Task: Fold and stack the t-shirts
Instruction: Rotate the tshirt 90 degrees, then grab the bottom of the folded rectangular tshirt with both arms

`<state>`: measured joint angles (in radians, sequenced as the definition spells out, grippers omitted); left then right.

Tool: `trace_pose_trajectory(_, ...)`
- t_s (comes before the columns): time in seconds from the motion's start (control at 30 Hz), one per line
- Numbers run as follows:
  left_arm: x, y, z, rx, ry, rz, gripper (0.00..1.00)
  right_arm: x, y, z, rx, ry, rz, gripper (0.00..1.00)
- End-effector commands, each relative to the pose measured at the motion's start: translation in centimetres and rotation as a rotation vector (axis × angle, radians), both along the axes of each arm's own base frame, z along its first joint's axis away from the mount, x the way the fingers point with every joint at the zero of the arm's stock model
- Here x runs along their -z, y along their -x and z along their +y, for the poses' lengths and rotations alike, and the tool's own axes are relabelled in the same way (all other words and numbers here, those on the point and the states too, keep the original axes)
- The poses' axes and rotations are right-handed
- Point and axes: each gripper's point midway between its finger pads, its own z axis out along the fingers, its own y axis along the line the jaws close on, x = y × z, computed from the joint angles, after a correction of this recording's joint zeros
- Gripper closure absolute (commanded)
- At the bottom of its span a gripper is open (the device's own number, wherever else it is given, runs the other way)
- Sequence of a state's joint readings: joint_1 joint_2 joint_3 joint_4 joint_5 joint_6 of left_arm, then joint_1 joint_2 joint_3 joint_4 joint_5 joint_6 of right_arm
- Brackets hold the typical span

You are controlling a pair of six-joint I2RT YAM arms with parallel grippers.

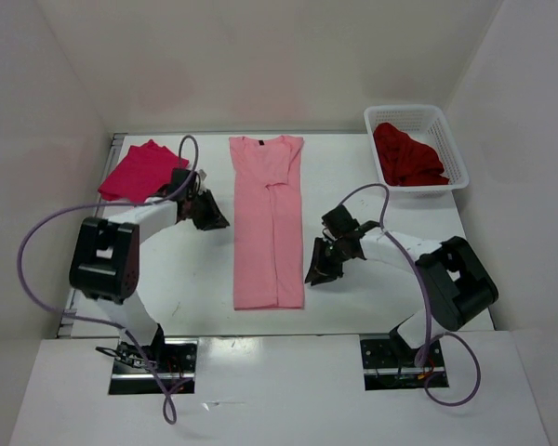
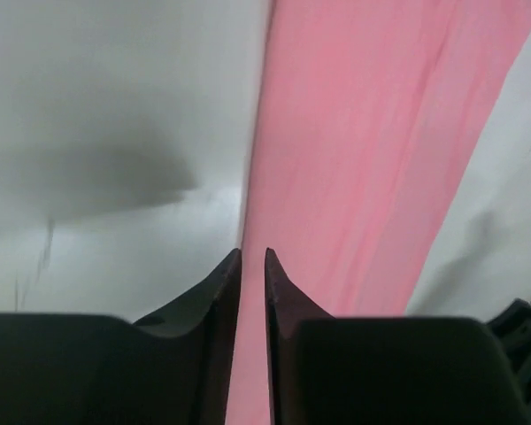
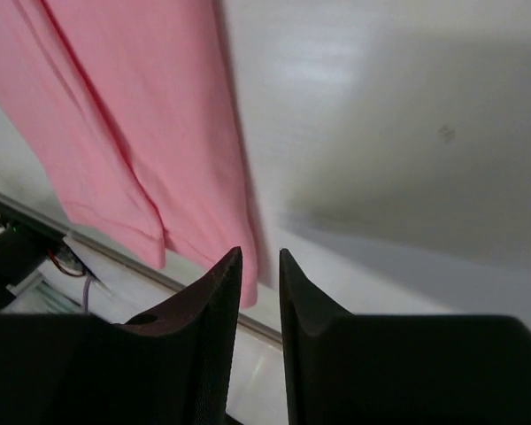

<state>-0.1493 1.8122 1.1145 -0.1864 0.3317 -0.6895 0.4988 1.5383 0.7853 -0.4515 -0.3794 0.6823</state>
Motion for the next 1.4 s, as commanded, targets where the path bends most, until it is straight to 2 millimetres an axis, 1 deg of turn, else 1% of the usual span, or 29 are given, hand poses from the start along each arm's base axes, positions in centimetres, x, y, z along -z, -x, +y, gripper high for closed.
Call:
trace_pose_trajectory(0.0, -1.3, 5.3, 0.5, 0.005, -0.034, 0.0, 0.8, -1.5, 0.8, 2.6, 0.014, -0.103, -0.027, 0.72)
trace_pose_trajectory(0.03, -0.6, 7.9, -0.1, 0.037, -0.061, 0.053, 0.8, -1.5, 1.2, 3.2, 0.003, -0.113, -0.03, 0.7)
trace_pose_trajectory(0.07, 0.0, 9.7, -0.1, 0.038, -0.093, 0.092, 0.8, -1.7, 1.6, 3.5, 0.0, -0.131, -0.027, 0.67)
trace_pose_trajectory(0.1, -0.1, 11.2, 0.1, 0.044, -0.121, 0.103, 0.8, -1.5, 1.9, 3.7, 0.0, -0.132, -0.02, 0.63)
trace_pose_trajectory(0.13, 1.5, 14.3, 0.7, 0.044, -0.147, 0.195, 0.8, -1.2, 2.2, 3.5, 0.009, -0.127, -0.005, 0.58)
trace_pose_trajectory(0.17, 1.1, 15.4, 0.8, -0.002, -0.125, 0.216, 0.79, -0.7, 2.8, 3.4, 0.001, -0.117, 0.011, 0.57)
trace_pose_trajectory(0.23, 1.5, 17.6, 1.2, -0.058, -0.107, 0.271, 0.75, -0.4, 3.2, 3.6, 0.014, -0.117, 0.028, 0.55)
trace_pose_trajectory(0.27, 1.3, 19.1, 0.6, -0.064, -0.06, 0.285, 0.69, -0.3, 3.4, 3.4, 0.021, -0.123, 0.026, 0.54)
trace_pose_trajectory(0.3, 1.1, 19.9, -0.1, -0.046, -0.005, 0.291, 0.68, -0.4, 3.4, 3.5, 0.029, -0.124, 0.031, 0.54)
trace_pose_trajectory(0.33, 0.8, 20.1, -0.8, -0.036, 0.05, 0.28, 0.67, -0.2, 3.7, 3.3, 0.041, -0.123, 0.042, 0.54)
trace_pose_trajectory(0.37, 0.2, 20.9, -1.5, -0.012, 0.108, 0.282, 0.67, 0.2, 3.9, 3.0, 0.045, -0.109, 0.047, 0.54)
trace_pose_trajectory(0.4, 1.1, 22.3, -1.5, -0.011, 0.12, 0.324, 0.67, 0.0, 4.0, 2.9, 0.058, -0.111, 0.055, 0.54)
trace_pose_trajectory(0.43, 1.5, 22.9, -1.5, -0.007, 0.125, 0.344, 0.65, 0.0, 4.3, 2.8, 0.074, -0.112, 0.065, 0.54)
trace_pose_trajectory(0.5, 1.4, 23.2, -1.7, -0.005, 0.149, 0.338, 0.61, -0.1, 4.3, 2.6, 0.088, -0.113, 0.059, 0.54)
trace_pose_trajectory(0.57, 1.5, 23.1, -1.8, 0.012, 0.152, 0.333, 0.49, -0.1, 4.3, 2.7, 0.095, -0.114, 0.064, 0.54)
trace_pose_trajectory(0.6, 1.3, 22.8, -2.1, 0.035, 0.16, 0.321, 0.46, 0.0, 4.7, 2.8, 0.086, -0.122, 0.086, 0.54)
trace_pose_trajectory(0.63, 1.5, 22.8, -2.4, 0.046, 0.152, 0.342, 0.4, 0.2, 5.1, 2.6, 0.083, -0.121, 0.102, 0.54)
trace_pose_trajectory(0.67, 1.8, 23.2, -2.6, 0.068, 0.148, 0.361, 0.37, 0.3, 4.9, 2.8, 0.09, -0.126, 0.102, 0.54)
trace_pose_trajectory(0.73, 2.3, 23.1, -3.0, 0.092, 0.146, 0.376, 0.33, 0.7, 5.4, 2.6, 0.094, -0.129, 0.117, 0.56)
trace_pose_trajectory(0.8, 2.3, 23.3, -3.7, 0.127, 0.154, 0.381, 0.33, 0.9, 5.3, 2.7, 0.094, -0.129, 0.117, 0.59)
trace_pose_trajectory(0.87, 2.8, 23.3, -3.9, 0.135, 0.149, 0.392, 0.33, 1.1, 5.8, 2.7, 0.094, -0.124, 0.129, 0.63)
trace_pose_trajectory(0.93, 2.6, 23.0, -4.5, 0.157, 0.157, 0.391, 0.38, 1.1, 5.7, 2.8, 0.093, -0.129, 0.122, 0.65)
trace_pose_trajectory(0.97, 2.8, 23.3, -4.7, 0.17, 0.151, 0.401, 0.4, 1.2, 5.6, 2.8, 0.093, -0.129, 0.122, 0.67)
trace_pose_trajectory(1.03, 2.8, 23.1, -4.8, 0.17, 0.151, 0.401, 0.5, 1.3, 5.6, 3.0, 0.088, -0.137, 0.125, 0.67)
trace_pose_trajectory(1.1, 2.9, 23.0, -4.7, 0.166, 0.144, 0.398, 0.54, 1.4, 5.5, 3.1, 0.088, -0.137, 0.125, 0.67)
trace_pose_trajectory(1.13, 2.9, 23.4, -4.8, 0.174, 0.139, 0.407, 0.55, 1.5, 5.5, 3.4, 0.079, -0.136, 0.127, 0.67)
trace_pose_trajectory(1.17, 2.7, 23.1, -4.9, 0.175, 0.142, 0.399, 0.59, 1.5, 5.5, 3.4, 0.079, -0.136, 0.127, 0.68)
trace_pose_trajectory(1.3, 2.6, 23.2, -5.0, 0.188, 0.148, 0.397, 0.68, 1.4, 5.6, 3.6, 0.069, -0.141, 0.121, 0.78)
trace_pose_trajectory(1.37, 2.6, 23.2, -5.0, 0.189, 0.151, 0.387, 0.71, 1.5, 5.7, 3.6, 0.077, -0.142, 0.126, 0.8)
